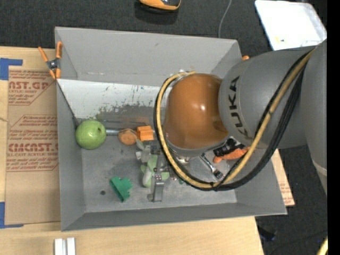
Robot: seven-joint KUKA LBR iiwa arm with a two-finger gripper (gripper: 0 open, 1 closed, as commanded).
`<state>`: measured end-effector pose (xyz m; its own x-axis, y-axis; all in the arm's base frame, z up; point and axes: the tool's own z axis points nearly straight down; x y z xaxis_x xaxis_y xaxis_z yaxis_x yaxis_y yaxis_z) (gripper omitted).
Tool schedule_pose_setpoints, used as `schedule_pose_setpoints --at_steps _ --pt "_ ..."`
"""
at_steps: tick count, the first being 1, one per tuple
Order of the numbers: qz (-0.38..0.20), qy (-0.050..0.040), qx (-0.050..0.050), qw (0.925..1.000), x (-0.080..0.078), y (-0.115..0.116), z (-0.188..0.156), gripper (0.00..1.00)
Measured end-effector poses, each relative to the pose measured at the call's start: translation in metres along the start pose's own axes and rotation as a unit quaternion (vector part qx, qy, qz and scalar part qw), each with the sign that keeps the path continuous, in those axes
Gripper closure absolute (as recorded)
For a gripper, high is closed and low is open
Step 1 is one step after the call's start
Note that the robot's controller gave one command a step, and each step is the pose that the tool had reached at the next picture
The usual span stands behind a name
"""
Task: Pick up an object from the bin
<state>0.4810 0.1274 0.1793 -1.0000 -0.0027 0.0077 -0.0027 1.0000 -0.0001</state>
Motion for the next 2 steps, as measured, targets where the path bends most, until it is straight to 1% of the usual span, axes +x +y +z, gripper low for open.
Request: schedule_pose_setpoints --at_steps 1,2 --pt "0.001 -0.004 -0.001 1.0 -0.002 -0.001 -0.004 0.0" --pt "-0.155 -0.0035 0.0 0.9879 -0.001 0.028 0.019 0.0"
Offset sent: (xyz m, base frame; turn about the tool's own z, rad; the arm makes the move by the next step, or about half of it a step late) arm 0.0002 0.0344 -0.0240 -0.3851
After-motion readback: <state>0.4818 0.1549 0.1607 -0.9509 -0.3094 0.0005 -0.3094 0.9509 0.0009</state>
